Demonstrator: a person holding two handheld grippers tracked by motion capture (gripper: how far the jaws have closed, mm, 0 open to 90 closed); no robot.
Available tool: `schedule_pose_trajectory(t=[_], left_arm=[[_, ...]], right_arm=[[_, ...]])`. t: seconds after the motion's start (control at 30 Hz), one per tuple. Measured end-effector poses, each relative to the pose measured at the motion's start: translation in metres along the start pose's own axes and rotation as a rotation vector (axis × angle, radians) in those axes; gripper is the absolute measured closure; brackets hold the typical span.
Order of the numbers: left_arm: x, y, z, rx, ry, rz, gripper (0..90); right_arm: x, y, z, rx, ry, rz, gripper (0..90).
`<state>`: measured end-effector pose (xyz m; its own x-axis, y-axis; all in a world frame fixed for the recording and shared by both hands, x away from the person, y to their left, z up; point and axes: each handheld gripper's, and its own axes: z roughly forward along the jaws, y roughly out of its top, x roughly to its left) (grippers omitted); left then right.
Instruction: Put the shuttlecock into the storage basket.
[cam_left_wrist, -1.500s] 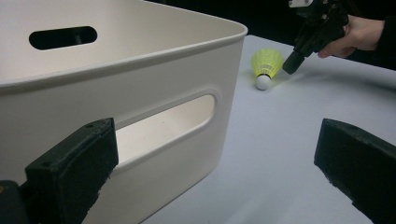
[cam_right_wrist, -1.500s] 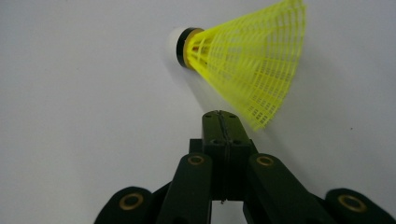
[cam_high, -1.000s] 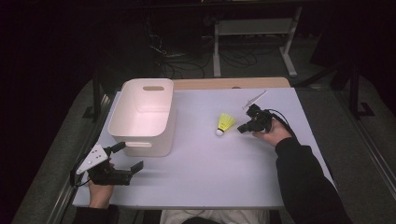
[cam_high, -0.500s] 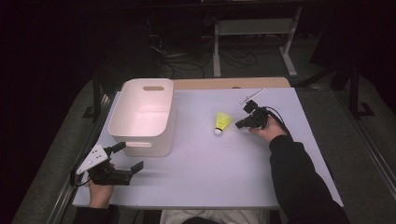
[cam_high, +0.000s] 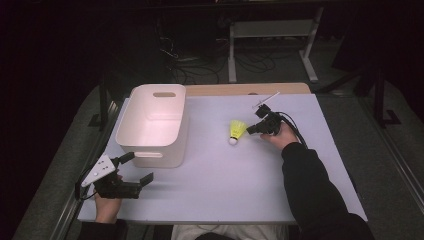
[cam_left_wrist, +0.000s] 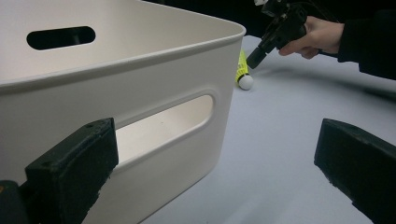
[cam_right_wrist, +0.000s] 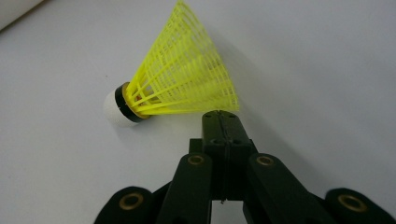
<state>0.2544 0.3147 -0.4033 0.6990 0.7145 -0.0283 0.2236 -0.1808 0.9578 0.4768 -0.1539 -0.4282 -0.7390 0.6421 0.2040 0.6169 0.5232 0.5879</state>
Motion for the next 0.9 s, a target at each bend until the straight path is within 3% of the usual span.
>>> schedule_pose_trajectory(t=[0.37,0.9], left_arm=[[0.000,0.000,0.000,0.000,-0.001,0.000,0.0],[0.000,0.000,0.000,-0.002,-0.006,-0.002,0.0]], right_arm=[[-0.002,0.008,0.007,-0.011,-0.005,0.005,88.5],[0.011,0.024,0.026,0.003,0.013,-0.010,88.5]])
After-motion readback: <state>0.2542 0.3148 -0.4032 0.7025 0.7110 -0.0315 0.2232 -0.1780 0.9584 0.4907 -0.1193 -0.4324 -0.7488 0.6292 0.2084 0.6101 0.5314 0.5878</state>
